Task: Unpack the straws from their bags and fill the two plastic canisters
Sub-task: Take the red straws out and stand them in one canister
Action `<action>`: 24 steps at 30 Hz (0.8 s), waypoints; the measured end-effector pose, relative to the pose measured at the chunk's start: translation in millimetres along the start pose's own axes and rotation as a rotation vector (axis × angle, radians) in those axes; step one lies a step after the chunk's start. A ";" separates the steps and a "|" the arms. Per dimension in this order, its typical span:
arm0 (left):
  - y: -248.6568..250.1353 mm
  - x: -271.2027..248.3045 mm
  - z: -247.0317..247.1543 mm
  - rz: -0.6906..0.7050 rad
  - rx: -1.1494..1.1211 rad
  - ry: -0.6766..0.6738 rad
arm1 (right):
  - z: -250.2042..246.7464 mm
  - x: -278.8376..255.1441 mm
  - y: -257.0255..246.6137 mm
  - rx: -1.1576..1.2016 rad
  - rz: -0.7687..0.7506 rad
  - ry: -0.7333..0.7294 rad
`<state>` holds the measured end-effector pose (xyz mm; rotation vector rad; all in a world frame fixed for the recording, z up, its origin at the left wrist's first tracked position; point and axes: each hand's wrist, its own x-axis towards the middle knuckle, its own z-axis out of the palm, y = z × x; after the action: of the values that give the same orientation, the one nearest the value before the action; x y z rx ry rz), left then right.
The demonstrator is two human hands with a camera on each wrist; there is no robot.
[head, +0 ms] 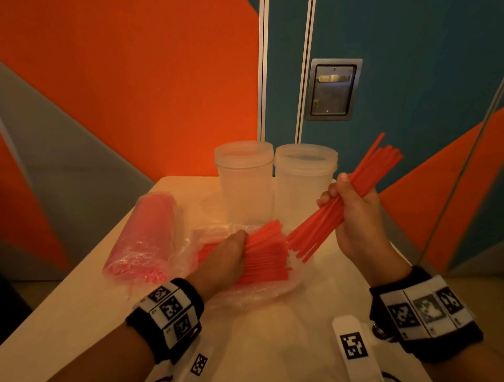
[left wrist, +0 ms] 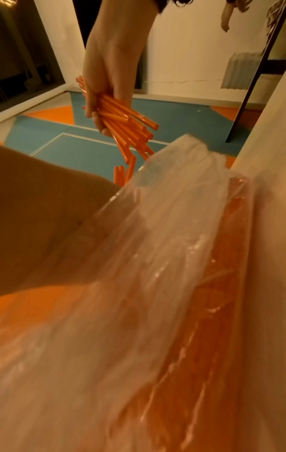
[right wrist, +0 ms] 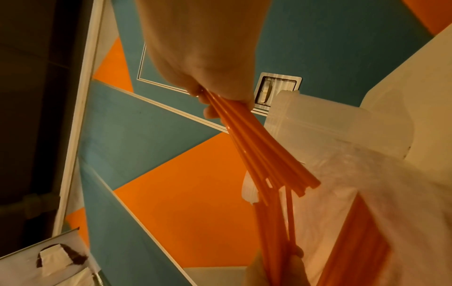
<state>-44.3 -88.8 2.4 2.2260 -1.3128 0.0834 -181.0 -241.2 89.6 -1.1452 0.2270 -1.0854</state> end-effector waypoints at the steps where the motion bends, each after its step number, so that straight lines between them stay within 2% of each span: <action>1: -0.5 0.4 -2.0 0.005 -0.069 0.043 | 0.9 -0.5 -0.6 0.003 -0.004 -0.008; 7: 19.1 1.2 -24.4 -0.054 -0.391 0.464 | 15.5 -17.7 5.8 -0.082 -0.027 -0.132; 10: 54.4 -8.1 -35.4 -0.016 -0.689 0.586 | 27.8 -40.2 13.0 -0.141 -0.013 -0.244; 14: 91.4 -21.9 -27.9 0.044 -1.065 0.527 | 32.8 -73.2 29.1 -0.236 0.065 -0.335; 18: 79.9 -23.5 0.5 0.000 -1.029 0.466 | 28.2 -84.7 45.4 -0.204 0.149 -0.309; 22: 81.0 -28.6 19.8 -0.106 -1.187 0.409 | 21.4 -96.2 72.3 -0.283 0.160 -0.290; 24: 80.9 -30.2 24.0 -0.145 -1.268 0.374 | 18.8 -97.1 77.5 -0.281 0.244 -0.316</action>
<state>-132.0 -106.7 6.7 1.1141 -0.6436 -0.2961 -173.3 -153.5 -0.1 -1.4801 0.2676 -0.6582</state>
